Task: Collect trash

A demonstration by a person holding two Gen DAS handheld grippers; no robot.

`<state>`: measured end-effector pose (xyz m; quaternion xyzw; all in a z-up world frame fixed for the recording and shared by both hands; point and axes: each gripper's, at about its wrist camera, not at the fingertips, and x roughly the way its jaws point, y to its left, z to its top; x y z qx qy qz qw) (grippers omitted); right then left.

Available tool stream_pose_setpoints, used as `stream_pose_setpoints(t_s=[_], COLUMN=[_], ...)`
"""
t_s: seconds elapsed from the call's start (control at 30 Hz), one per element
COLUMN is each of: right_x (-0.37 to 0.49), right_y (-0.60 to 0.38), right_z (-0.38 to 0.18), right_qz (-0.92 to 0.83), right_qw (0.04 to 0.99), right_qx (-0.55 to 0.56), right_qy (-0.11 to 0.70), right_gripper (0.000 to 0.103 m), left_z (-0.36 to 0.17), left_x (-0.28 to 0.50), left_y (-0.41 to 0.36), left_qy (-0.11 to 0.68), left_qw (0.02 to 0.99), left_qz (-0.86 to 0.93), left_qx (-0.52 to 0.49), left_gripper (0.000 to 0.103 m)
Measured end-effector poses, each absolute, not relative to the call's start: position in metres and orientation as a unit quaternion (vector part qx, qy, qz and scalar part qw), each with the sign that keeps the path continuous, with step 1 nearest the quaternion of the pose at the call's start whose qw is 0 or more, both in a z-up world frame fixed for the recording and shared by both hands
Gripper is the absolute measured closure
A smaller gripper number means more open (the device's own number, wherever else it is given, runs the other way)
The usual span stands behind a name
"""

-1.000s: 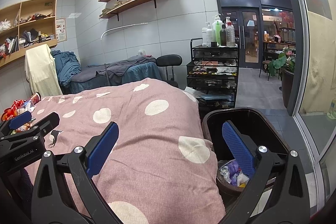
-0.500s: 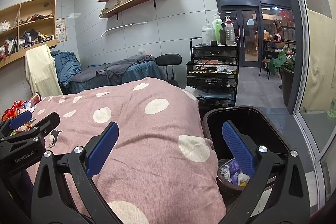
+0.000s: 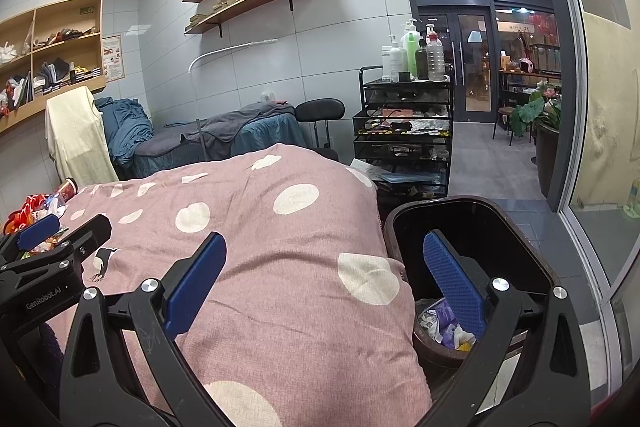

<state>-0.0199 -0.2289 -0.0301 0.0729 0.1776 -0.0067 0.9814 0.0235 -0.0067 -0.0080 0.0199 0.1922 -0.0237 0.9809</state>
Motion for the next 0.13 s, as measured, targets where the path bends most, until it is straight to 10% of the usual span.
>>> stream_pose_setpoints(t_s=[0.13], right_x=[-0.0208], right_y=[-0.2269], right_z=[-0.0310], right_qz=[-0.006], right_qw=[0.981], right_qx=[0.075], right_qy=[0.181], right_gripper=[0.005], left_z=[-0.0093], left_x=[0.0253], left_y=[-0.0036], left_qy=[0.193], left_qw=[0.981], left_qz=[-0.023], left_qx=[0.020], left_gripper=[0.005])
